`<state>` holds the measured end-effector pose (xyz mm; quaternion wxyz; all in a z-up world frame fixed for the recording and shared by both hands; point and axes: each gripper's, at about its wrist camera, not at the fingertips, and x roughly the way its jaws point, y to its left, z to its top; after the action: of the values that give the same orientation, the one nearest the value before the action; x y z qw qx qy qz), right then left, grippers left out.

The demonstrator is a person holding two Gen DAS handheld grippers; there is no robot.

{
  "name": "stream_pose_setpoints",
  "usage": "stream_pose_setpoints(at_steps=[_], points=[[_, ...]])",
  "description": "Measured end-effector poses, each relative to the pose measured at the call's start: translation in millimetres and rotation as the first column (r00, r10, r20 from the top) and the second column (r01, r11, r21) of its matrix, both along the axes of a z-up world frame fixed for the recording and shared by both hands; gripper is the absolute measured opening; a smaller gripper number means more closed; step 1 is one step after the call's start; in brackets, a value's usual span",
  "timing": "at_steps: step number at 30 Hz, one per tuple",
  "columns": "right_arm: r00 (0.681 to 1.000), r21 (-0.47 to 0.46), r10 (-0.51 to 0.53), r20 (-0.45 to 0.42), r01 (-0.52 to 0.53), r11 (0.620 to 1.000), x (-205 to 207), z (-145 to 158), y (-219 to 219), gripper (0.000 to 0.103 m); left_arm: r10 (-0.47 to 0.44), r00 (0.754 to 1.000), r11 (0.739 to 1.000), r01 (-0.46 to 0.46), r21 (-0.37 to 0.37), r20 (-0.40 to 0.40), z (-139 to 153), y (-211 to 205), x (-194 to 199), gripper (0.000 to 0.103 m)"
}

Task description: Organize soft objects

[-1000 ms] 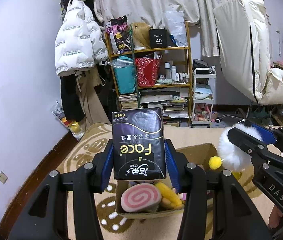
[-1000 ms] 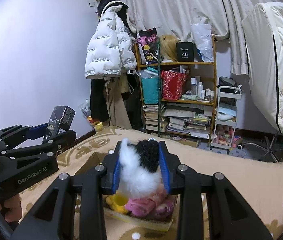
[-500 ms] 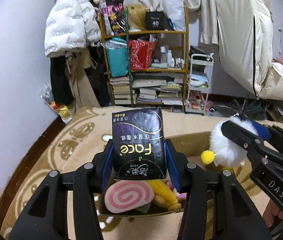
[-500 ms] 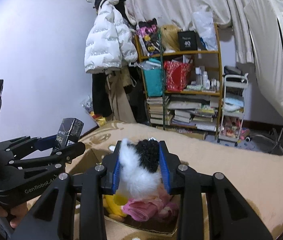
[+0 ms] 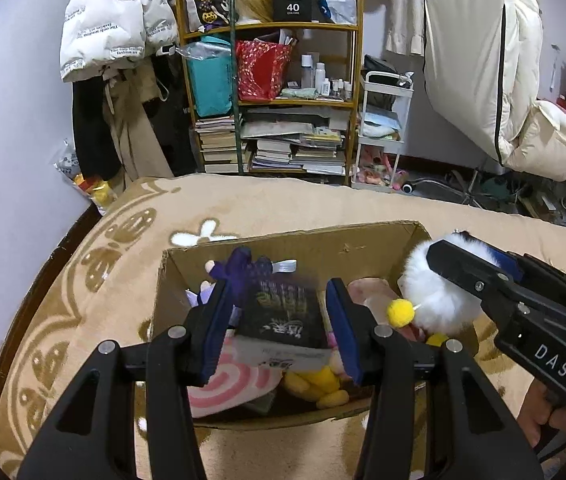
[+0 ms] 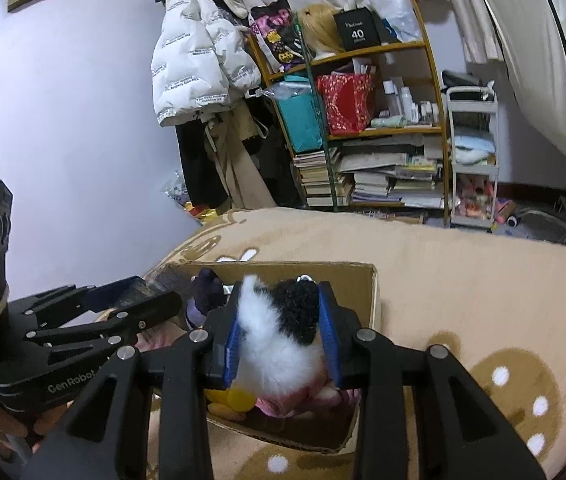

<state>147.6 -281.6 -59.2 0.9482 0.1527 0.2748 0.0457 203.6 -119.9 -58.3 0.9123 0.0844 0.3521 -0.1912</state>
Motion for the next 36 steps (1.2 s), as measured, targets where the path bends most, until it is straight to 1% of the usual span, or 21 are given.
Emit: stream_pose_setpoints(at_steps=[4,6,8,13,16,17,18,21,23,25,26,27,31,33,35,36], points=[[1.000,0.036,0.009,-0.016,-0.008,0.999,1,-4,-4,0.037,0.012,1.000,1.000,-0.012,0.005,-0.013,-4,1,1,0.047],[0.999,0.054,0.016,-0.027,-0.014,0.998,2,-7,-4,0.037,0.022,1.000,1.000,-0.022,0.008,-0.023,-5,3,2,0.050],[0.999,0.051,0.017,-0.031,-0.016,0.999,2,-8,-4,0.040,0.035,0.999,0.999,-0.034,0.014,-0.023,-6,7,0,0.052],[0.999,0.048,0.024,-0.034,-0.023,0.999,1,-7,-1,0.041,0.061,0.998,0.996,-0.061,0.066,0.001,-4,12,-8,0.054],[0.999,0.036,0.021,-0.033,-0.019,0.999,1,-6,0,0.042,0.074,0.997,0.994,-0.075,0.079,0.012,0,16,-15,0.056],[0.999,0.030,0.020,-0.033,-0.019,0.999,0,-5,1,0.044,0.080,0.997,0.994,-0.081,0.080,0.015,2,18,-17,0.059],[0.999,0.026,0.020,-0.031,-0.019,0.999,-2,-4,2,0.047,0.084,0.996,0.993,-0.085,0.080,0.018,3,20,-20,0.065],[1.000,0.009,0.009,-0.024,-0.009,1.000,-7,1,4,0.058,0.107,0.994,0.990,-0.110,0.085,0.036,9,29,-30,0.067],[1.000,0.000,0.004,-0.018,-0.004,1.000,-13,6,5,0.059,0.119,0.992,0.989,-0.122,0.085,0.039,12,34,-35,0.067],[1.000,-0.005,-0.004,-0.013,0.004,1.000,-18,10,5,0.067,0.134,0.990,0.987,-0.137,0.083,0.041,16,42,-41,0.073],[1.000,-0.009,-0.013,-0.009,0.013,1.000,-22,13,6,0.073,0.143,0.989,0.986,-0.147,0.079,0.048,19,46,-45,0.079],[1.000,-0.010,-0.022,0.000,0.022,1.000,-27,16,6,0.077,0.148,0.988,0.985,-0.152,0.078,0.054,21,48,-48,0.080],[0.999,-0.028,-0.034,0.019,0.035,0.999,-42,28,8,0.085,0.169,0.982,0.982,-0.175,0.076,0.086,34,60,-64,0.082],[0.999,-0.047,-0.041,0.032,0.042,0.998,-51,35,10,0.091,0.179,0.979,0.980,-0.186,0.067,0.097,40,65,-72,0.088],[0.998,-0.060,-0.050,0.044,0.053,0.997,-61,43,12,0.093,0.188,0.975,0.979,-0.196,0.061,0.115,47,68,-81,0.090],[0.997,-0.063,-0.053,0.047,0.056,0.996,-65,46,13,0.096,0.193,0.972,0.978,-0.202,0.058,0.130,51,71,-87,0.090]])
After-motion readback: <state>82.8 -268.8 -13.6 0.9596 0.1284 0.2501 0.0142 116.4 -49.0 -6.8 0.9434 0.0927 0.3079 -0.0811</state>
